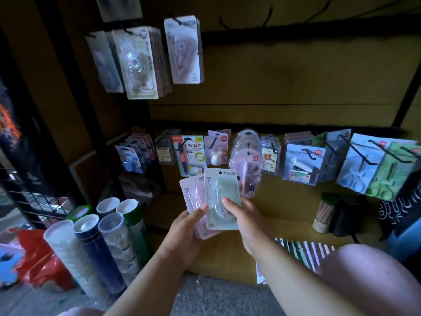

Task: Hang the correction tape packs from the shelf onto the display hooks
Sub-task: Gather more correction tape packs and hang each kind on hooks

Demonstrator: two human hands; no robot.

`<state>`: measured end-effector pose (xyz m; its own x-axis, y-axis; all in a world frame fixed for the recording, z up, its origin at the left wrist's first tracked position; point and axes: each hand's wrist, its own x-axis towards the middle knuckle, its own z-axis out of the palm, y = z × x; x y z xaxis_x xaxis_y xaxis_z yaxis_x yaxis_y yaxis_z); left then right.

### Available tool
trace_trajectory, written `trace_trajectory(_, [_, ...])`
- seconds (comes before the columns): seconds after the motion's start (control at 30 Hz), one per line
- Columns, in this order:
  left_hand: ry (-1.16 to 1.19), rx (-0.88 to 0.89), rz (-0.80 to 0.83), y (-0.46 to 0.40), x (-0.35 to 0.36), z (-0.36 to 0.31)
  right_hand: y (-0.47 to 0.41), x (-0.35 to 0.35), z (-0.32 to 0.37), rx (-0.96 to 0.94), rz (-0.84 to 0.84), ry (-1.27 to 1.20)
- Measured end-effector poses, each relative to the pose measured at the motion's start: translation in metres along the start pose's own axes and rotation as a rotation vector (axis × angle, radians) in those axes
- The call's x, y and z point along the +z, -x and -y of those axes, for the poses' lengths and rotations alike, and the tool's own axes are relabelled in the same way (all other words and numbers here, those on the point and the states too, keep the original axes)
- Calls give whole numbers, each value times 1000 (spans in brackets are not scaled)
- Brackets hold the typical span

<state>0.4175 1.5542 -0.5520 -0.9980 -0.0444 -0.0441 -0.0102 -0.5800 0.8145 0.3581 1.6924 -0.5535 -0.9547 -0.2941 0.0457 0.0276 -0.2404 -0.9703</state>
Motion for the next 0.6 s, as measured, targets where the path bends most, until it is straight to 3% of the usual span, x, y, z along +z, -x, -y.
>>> trace_trajectory(0.13, [84,7,129,6,8,-5,2,4,13,-38,0,-39])
trace_trajectory(0.27, [75,-46,103,7,17,-15,4,7,24,-66,1,-104])
trace_trajectory(0.6, [41,86,25,2,59,-66,-9,9,87,-188,45,-24])
